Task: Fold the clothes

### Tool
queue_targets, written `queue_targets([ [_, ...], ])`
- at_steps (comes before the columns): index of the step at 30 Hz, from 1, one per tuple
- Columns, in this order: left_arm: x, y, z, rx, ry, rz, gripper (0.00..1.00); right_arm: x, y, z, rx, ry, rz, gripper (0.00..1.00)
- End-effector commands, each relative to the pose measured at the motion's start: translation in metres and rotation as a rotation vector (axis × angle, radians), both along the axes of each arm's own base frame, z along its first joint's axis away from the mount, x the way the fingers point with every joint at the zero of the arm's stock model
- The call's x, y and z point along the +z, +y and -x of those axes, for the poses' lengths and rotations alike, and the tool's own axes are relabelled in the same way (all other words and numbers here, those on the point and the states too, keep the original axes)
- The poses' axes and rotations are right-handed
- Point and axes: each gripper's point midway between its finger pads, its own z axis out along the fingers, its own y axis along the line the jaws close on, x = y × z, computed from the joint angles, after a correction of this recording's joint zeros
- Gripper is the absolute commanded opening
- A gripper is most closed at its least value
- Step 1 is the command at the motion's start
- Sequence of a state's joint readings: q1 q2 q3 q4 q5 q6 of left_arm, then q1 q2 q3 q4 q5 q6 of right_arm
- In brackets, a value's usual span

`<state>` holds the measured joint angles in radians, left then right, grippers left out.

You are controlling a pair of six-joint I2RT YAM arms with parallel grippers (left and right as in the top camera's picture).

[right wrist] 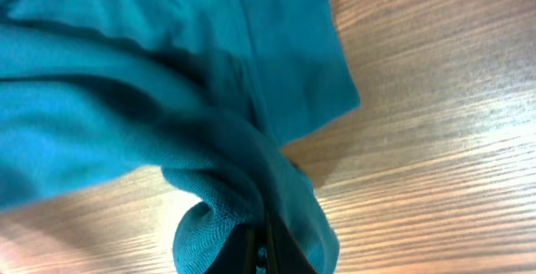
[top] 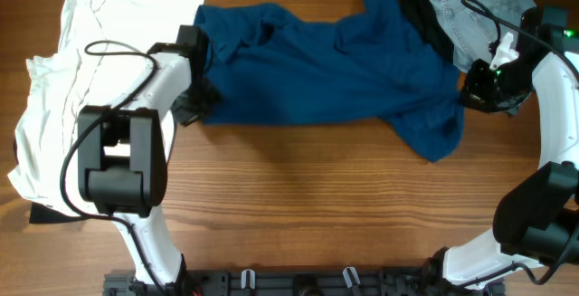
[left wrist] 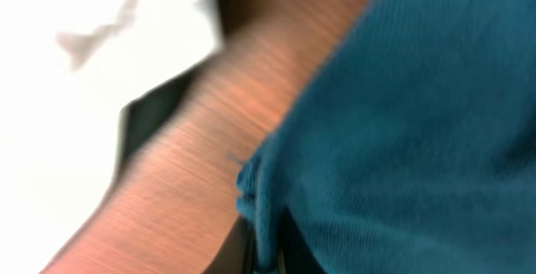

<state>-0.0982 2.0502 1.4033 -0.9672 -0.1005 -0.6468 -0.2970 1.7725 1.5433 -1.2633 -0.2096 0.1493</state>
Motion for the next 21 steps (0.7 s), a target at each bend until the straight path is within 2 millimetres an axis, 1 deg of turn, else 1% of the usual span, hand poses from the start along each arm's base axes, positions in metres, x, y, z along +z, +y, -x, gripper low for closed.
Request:
queue_targets([
  [1, 0.074, 0.05, 0.007, 0.011, 0.011, -0.025, 0.04, 0.015, 0.002, 0.008, 0.034, -0.021, 0.019, 0.04],
  [2, 0.1, 0.06, 0.012, 0.014, -0.001, -0.022, 0.04, 0.021, 0.003, 0.011, 0.034, -0.032, 0.023, 0.04],
  [4, 0.139, 0.072, 0.022, 0.032, -0.038, -0.022, 0.04, 0.033, 0.005, 0.018, 0.034, -0.049, 0.028, 0.04],
  [7, 0.188, 0.082, 0.037, 0.058, -0.14, -0.033, 0.04, 0.049, 0.009, 0.029, 0.034, -0.071, 0.035, 0.04],
  [8, 0.198, 0.083, 0.041, 0.062, -0.169, -0.036, 0.04, 0.054, 0.01, 0.033, 0.034, -0.078, 0.037, 0.04],
  [10, 0.226, 0.083, 0.05, 0.064, -0.261, -0.046, 0.04, 0.066, 0.013, 0.043, 0.039, -0.093, 0.042, 0.04],
  [14, 0.259, 0.08, 0.067, 0.064, -0.372, -0.057, 0.04, 0.086, 0.019, 0.062, 0.053, -0.127, 0.052, 0.04],
  [15, 0.27, 0.079, 0.074, 0.064, -0.405, -0.061, 0.04, 0.093, 0.021, 0.069, 0.066, -0.14, 0.058, 0.04],
  [17, 0.28, 0.078, 0.083, 0.065, -0.438, -0.065, 0.04, 0.103, 0.024, 0.077, 0.073, -0.162, 0.067, 0.04],
  [19, 0.294, 0.076, 0.096, 0.063, -0.484, -0.07, 0.04, 0.115, 0.027, 0.086, 0.08, -0.194, 0.08, 0.05],
  [21, 0.305, 0.075, 0.105, 0.046, -0.521, -0.077, 0.04, 0.118, 0.028, 0.093, 0.096, -0.2, 0.084, 0.04],
])
